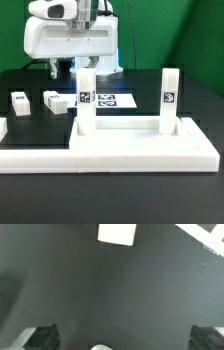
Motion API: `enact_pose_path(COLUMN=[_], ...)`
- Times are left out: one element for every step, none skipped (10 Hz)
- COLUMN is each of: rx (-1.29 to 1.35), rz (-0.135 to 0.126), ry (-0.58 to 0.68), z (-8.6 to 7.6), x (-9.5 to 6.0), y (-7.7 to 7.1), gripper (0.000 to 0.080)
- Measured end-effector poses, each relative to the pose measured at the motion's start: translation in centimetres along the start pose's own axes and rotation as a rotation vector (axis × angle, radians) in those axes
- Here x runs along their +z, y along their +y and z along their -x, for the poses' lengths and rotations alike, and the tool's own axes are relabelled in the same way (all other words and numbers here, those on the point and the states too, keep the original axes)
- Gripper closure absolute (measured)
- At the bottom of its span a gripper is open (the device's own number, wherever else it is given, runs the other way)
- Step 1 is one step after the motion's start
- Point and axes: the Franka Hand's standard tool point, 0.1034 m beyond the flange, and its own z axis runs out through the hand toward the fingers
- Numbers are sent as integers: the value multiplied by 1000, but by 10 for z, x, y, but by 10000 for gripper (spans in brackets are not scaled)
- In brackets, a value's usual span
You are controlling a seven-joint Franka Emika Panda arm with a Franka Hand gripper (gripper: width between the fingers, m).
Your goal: Assemble desk
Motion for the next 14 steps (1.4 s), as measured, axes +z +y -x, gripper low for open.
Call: enact_pose_path(rx=[2,24,112,162,164,158,157,150,141,116,107,109,109,109], rz=[-1,-23,-64,-73,-76,-95,-112,-117,-129,-118,-114,-115,-115,-115], ry=[-3,-39,-145,-208,-224,-278,-348,-388,-470,-531,-542,-540,-541,-541], z=[2,16,30,25,21,24,25,24,36,42,41,41,41,41], x=[1,10,15,12,13,14,14,17,26,34,39,39,39,40], y=[1,6,6,9,11,6,4,5,9,14,17,16,16,16], gripper=[151,151,151,151,151,151,151,151,151,151,151,151,151,151])
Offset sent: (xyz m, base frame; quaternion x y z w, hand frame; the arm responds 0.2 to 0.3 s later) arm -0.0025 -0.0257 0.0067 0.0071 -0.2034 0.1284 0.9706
